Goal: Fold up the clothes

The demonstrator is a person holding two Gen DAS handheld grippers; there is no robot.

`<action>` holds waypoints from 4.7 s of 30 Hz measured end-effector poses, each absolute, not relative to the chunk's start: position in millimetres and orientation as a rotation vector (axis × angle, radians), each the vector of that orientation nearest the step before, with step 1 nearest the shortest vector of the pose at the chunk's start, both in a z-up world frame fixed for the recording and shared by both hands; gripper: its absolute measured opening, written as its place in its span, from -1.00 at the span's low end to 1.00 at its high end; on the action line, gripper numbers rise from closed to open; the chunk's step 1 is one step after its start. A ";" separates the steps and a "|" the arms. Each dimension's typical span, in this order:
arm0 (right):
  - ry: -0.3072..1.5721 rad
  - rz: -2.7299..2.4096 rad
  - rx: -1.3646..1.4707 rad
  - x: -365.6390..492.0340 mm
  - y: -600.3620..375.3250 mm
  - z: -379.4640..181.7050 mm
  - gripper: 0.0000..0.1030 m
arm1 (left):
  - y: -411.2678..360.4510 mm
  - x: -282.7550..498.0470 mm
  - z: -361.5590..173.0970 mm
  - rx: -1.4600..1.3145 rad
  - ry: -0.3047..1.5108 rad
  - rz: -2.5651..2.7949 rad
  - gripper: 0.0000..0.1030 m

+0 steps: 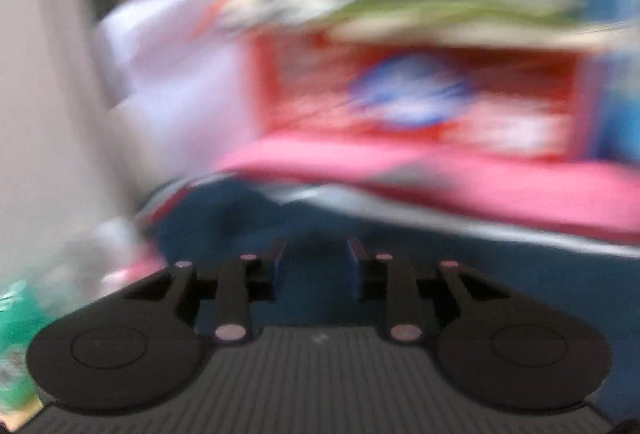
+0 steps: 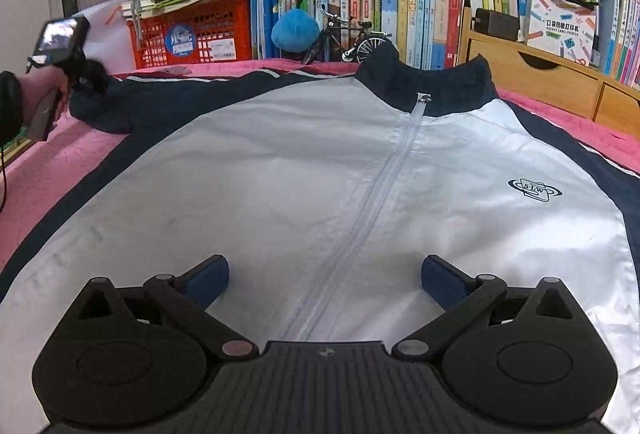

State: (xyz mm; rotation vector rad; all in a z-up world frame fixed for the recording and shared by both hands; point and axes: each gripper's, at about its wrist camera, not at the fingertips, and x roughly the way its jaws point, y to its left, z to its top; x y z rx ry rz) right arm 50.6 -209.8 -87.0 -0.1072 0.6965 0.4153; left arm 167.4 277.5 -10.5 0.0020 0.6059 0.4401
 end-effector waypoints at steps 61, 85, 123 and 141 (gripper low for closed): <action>0.370 0.193 -0.094 -138.9 -240.1 -103.5 0.96 | 3.4 -92.8 -59.1 0.215 0.429 -0.106 -0.01; 0.702 0.079 -0.053 -198.9 -268.2 -26.0 0.99 | 4.4 -157.8 -11.1 0.150 0.760 -0.156 0.29; 0.912 0.135 -0.077 -211.1 -236.2 -61.7 0.98 | -9.0 -169.7 -37.0 0.164 0.895 -0.189 0.38; 0.775 0.171 -0.076 -215.0 -236.1 -47.6 0.97 | -2.4 -164.3 -35.0 0.115 0.886 -0.207 0.39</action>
